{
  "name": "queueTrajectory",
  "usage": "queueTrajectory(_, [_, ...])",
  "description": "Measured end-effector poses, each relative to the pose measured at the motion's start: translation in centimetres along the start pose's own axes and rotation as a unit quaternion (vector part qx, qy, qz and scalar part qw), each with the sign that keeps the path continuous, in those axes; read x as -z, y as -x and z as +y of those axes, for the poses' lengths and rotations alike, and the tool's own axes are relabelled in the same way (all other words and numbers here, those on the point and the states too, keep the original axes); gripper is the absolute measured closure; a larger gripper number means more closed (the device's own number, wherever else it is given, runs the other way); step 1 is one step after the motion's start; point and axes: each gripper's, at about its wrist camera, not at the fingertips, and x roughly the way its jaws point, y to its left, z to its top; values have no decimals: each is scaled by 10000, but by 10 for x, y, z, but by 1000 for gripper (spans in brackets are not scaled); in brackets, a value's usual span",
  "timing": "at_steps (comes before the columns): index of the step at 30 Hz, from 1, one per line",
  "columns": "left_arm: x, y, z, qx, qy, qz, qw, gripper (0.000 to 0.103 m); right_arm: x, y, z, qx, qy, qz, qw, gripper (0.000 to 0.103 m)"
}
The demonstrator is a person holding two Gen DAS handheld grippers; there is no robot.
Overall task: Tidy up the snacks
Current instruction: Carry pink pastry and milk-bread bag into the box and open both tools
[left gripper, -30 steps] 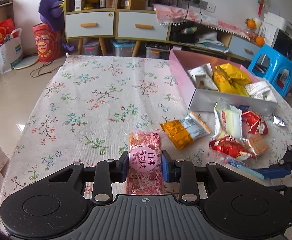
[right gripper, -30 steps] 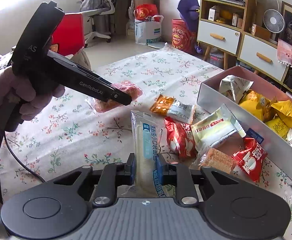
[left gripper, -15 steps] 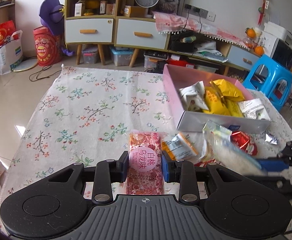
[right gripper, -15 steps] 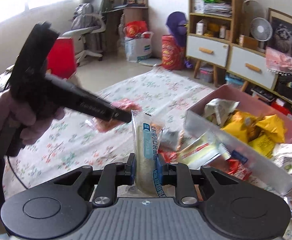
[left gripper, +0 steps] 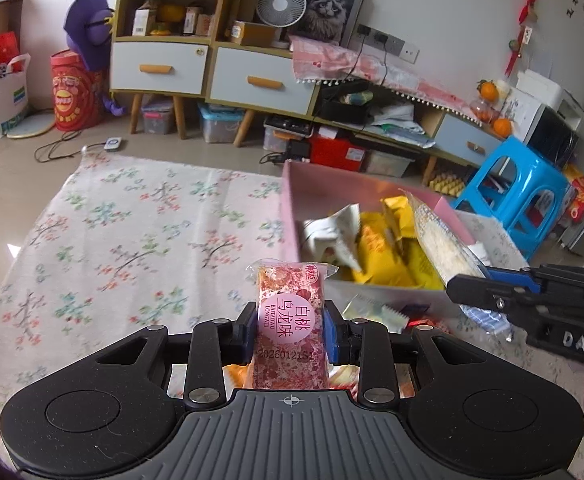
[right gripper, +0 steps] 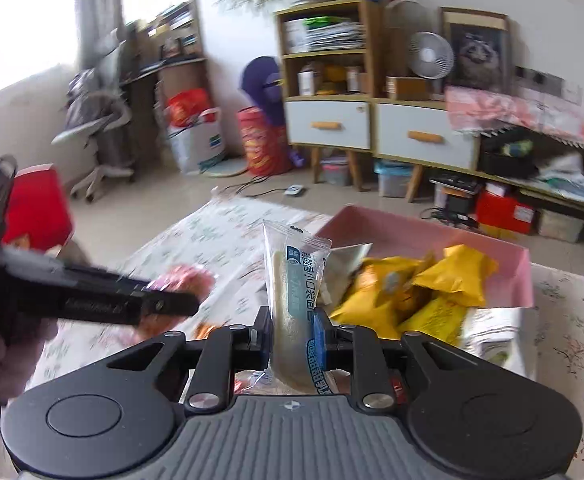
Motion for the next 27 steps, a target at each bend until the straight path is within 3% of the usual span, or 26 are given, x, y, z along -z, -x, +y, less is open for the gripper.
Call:
queueTrajectory(15, [-35, -67, -44, 373, -177, 27, 9991, 73, -8, -10, -74, 512, -1239, -150, 9909, 93])
queueTrajectory(27, [-76, -118, -52, 5, -121, -219, 9997, 73, -3, -28, -117, 986, -2192, -242, 9704, 93])
